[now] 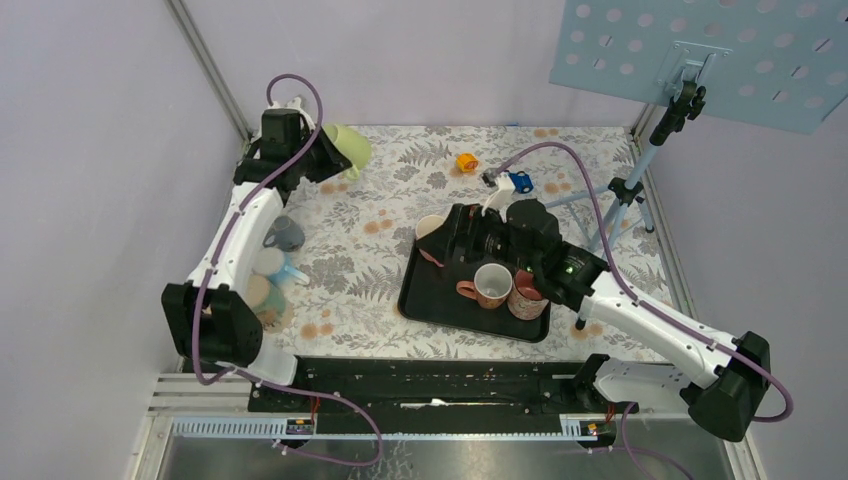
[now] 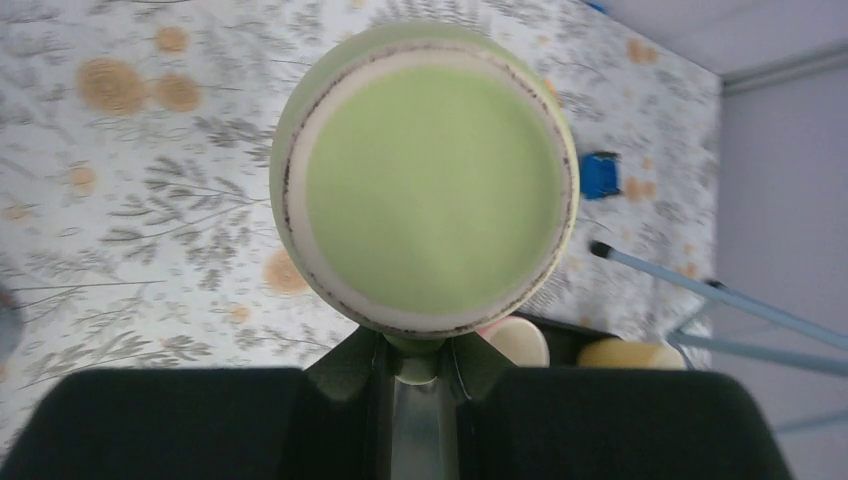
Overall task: Turn the mug right side up
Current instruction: Turn over the cup at the center of the board, then place the cup on the tray.
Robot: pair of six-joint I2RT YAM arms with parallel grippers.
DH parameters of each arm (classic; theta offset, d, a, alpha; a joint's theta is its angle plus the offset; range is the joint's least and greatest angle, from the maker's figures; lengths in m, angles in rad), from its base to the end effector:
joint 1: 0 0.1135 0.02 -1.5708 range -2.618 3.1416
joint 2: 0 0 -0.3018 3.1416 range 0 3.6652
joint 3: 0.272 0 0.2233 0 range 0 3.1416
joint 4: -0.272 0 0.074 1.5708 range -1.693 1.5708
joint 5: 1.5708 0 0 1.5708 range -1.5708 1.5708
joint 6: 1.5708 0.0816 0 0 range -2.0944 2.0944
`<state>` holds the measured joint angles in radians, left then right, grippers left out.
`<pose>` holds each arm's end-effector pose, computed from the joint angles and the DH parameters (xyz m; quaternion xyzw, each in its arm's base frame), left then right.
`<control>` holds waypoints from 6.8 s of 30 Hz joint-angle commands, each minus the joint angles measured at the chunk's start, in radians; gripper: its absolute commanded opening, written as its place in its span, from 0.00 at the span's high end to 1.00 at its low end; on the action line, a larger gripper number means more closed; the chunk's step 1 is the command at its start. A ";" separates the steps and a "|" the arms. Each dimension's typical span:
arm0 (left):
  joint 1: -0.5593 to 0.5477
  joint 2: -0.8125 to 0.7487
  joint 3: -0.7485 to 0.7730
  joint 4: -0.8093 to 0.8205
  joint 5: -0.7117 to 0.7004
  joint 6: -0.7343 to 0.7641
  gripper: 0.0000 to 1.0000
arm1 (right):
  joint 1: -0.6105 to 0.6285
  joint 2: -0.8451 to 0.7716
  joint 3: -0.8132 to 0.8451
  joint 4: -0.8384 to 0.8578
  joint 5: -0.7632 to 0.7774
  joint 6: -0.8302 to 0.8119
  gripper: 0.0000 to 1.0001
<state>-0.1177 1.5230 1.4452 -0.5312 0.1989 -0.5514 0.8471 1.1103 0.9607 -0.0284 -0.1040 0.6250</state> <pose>0.3467 -0.0572 0.3700 -0.1450 0.8714 -0.2343 0.4059 0.1660 0.2006 0.3837 -0.1180 0.7577 0.4596 0.4480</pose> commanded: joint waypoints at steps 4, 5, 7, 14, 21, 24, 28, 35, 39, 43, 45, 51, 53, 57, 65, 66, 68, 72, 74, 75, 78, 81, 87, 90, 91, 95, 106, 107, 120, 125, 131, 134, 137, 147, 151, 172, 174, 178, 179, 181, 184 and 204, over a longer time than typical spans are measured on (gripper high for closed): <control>-0.072 -0.159 -0.003 0.185 0.279 -0.069 1.00 | -0.070 0.013 0.049 0.221 -0.092 0.116 0.00; -0.082 -0.171 -0.011 0.218 0.308 -0.088 1.00 | -0.081 0.016 0.043 0.243 -0.106 0.131 0.00; -0.100 -0.188 -0.017 0.263 0.367 -0.121 1.00 | -0.112 0.021 0.026 0.302 -0.157 0.164 0.00; -0.149 -0.216 -0.039 0.446 0.523 -0.254 1.00 | -0.233 0.074 0.007 0.494 -0.311 0.310 0.01; -0.170 -0.222 -0.096 0.683 0.614 -0.407 1.00 | -0.266 0.124 0.040 0.572 -0.347 0.365 0.02; -0.180 -0.216 -0.111 0.743 0.634 -0.452 1.00 | -0.268 0.147 0.052 0.605 -0.365 0.386 0.04; -0.199 -0.209 -0.124 0.791 0.648 -0.482 1.00 | -0.268 0.173 0.069 0.651 -0.387 0.421 0.08; -0.234 -0.199 -0.135 0.815 0.647 -0.486 1.00 | -0.267 0.210 0.073 0.762 -0.384 0.505 0.15; -0.248 -0.192 -0.139 0.829 0.646 -0.489 1.00 | -0.268 0.221 0.072 0.805 -0.369 0.541 0.20; -0.256 -0.185 -0.142 0.840 0.647 -0.495 1.00 | -0.268 0.230 0.075 0.830 -0.370 0.557 0.27; -0.259 -0.182 -0.147 0.853 0.649 -0.503 1.00 | -0.268 0.232 0.078 0.833 -0.372 0.561 0.31; -0.265 -0.176 -0.165 0.899 0.652 -0.527 1.00 | -0.269 0.248 0.084 0.859 -0.390 0.584 0.48; -0.268 -0.171 -0.166 0.907 0.651 -0.531 1.00 | -0.268 0.252 0.085 0.862 -0.398 0.588 0.51; -0.275 -0.163 -0.163 0.915 0.654 -0.535 1.00 | -0.268 0.252 0.089 0.846 -0.401 0.574 0.55; -0.283 -0.159 -0.166 0.909 0.666 -0.526 1.00 | -0.269 0.250 0.096 0.826 -0.401 0.560 0.65; -0.283 -0.161 -0.172 0.910 0.668 -0.525 1.00 | -0.268 0.249 0.097 0.820 -0.402 0.554 0.69; -0.283 -0.164 -0.180 0.910 0.670 -0.523 1.00 | -0.268 0.246 0.098 0.808 -0.401 0.545 0.76; -0.282 -0.167 -0.193 0.905 0.669 -0.514 1.00 | -0.269 0.240 0.096 0.789 -0.395 0.533 0.96; -0.282 -0.168 -0.198 0.902 0.661 -0.512 1.00 | -0.268 0.238 0.099 0.766 -0.393 0.520 1.00; -0.282 -0.170 -0.201 0.897 0.656 -0.510 1.00 | -0.268 0.238 0.102 0.751 -0.393 0.513 1.00; -0.283 -0.172 -0.191 0.863 0.641 -0.480 1.00 | -0.268 0.229 0.113 0.701 -0.384 0.476 1.00; -0.283 -0.179 -0.197 0.843 0.615 -0.458 0.74 | -0.268 0.218 0.121 0.666 -0.377 0.447 1.00; -0.283 -0.206 -0.201 0.742 0.527 -0.384 0.26 | -0.268 0.199 0.146 0.567 -0.348 0.388 1.00; -0.283 -0.220 -0.202 0.693 0.497 -0.345 0.12 | -0.268 0.185 0.155 0.512 -0.328 0.351 1.00; -0.283 -0.227 -0.201 0.669 0.479 -0.320 0.09 | -0.268 0.178 0.158 0.492 -0.322 0.338 1.00; -0.283 -0.245 -0.196 0.574 0.433 -0.254 0.01 | -0.268 0.169 0.172 0.405 -0.298 0.292 1.00; -0.283 -0.292 -0.194 0.397 0.311 -0.121 0.01 | -0.267 0.133 0.188 0.231 -0.229 0.188 1.00; -0.283 -0.297 -0.193 0.388 0.300 -0.114 0.01 | -0.265 0.129 0.189 0.215 -0.226 0.176 1.00; -0.283 -0.344 -0.157 0.260 0.172 -0.052 0.01 | -0.172 0.060 0.195 -0.093 -0.112 0.020 1.00; -0.283 -0.352 -0.145 0.226 0.121 -0.050 0.01 | -0.125 0.046 0.193 -0.184 -0.072 -0.006 1.00; -0.283 -0.357 -0.140 0.202 0.091 -0.047 0.01 | -0.041 0.064 0.181 -0.259 -0.025 -0.038 1.00; -0.283 -0.358 -0.130 0.169 0.051 -0.047 0.01 | 0.000 0.080 0.173 -0.286 0.006 -0.046 1.00; -0.283 -0.362 -0.115 0.123 -0.015 -0.038 0.01 | 0.043 0.108 0.171 -0.317 0.042 -0.056 1.00; -0.281 -0.384 -0.083 0.022 -0.175 -0.010 0.01 | 0.163 0.249 0.176 -0.353 0.157 -0.069 1.00; -0.281 -0.392 -0.073 0.011 -0.189 0.005 0.01 | 0.179 0.309 0.169 -0.351 0.181 -0.062 1.00; -0.225 -0.390 -0.104 0.023 -0.132 0.029 0.01 | 0.193 0.492 0.194 -0.384 0.292 -0.035 1.00; -0.222 -0.387 -0.104 0.024 -0.126 0.031 0.01 | 0.193 0.507 0.204 -0.387 0.294 -0.039 1.00; -0.218 -0.388 -0.105 0.024 -0.121 0.035 0.01 | 0.193 0.532 0.223 -0.396 0.310 -0.045 1.00; -0.217 -0.389 -0.106 0.024 -0.119 0.035 0.01 | 0.191 0.538 0.228 -0.403 0.316 -0.047 1.00; -0.213 -0.388 -0.109 0.024 -0.115 0.035 0.01 | 0.191 0.551 0.239 -0.421 0.328 -0.051 1.00; -0.208 -0.392 -0.114 0.024 -0.110 0.036 0.01 | 0.192 0.567 0.253 -0.445 0.346 -0.058 1.00; -0.186 -0.399 -0.127 0.023 -0.078 0.036 0.01 | 0.166 0.619 0.289 -0.502 0.370 -0.067 1.00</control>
<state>-0.3099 1.1511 1.3193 -0.5381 0.0990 -0.5270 1.0225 1.7271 1.1812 -0.5495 0.2195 0.5713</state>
